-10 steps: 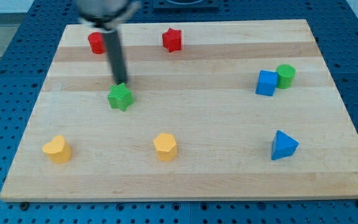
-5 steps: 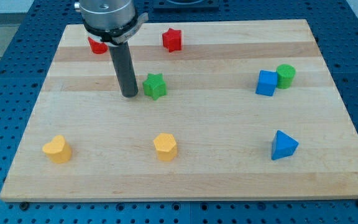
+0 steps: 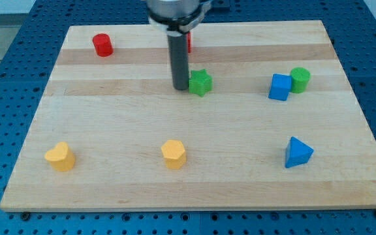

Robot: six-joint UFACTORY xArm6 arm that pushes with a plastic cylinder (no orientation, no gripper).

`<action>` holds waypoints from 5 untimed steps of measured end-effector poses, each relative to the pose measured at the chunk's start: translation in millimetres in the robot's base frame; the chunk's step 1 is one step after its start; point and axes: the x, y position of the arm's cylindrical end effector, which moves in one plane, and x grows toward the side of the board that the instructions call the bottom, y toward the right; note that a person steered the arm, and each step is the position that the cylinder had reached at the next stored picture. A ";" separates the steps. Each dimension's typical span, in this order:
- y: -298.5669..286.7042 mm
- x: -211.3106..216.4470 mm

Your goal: Put the green star into the blue cube

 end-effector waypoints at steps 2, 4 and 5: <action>80.3 15.5; 122.7 21.6; 135.7 24.2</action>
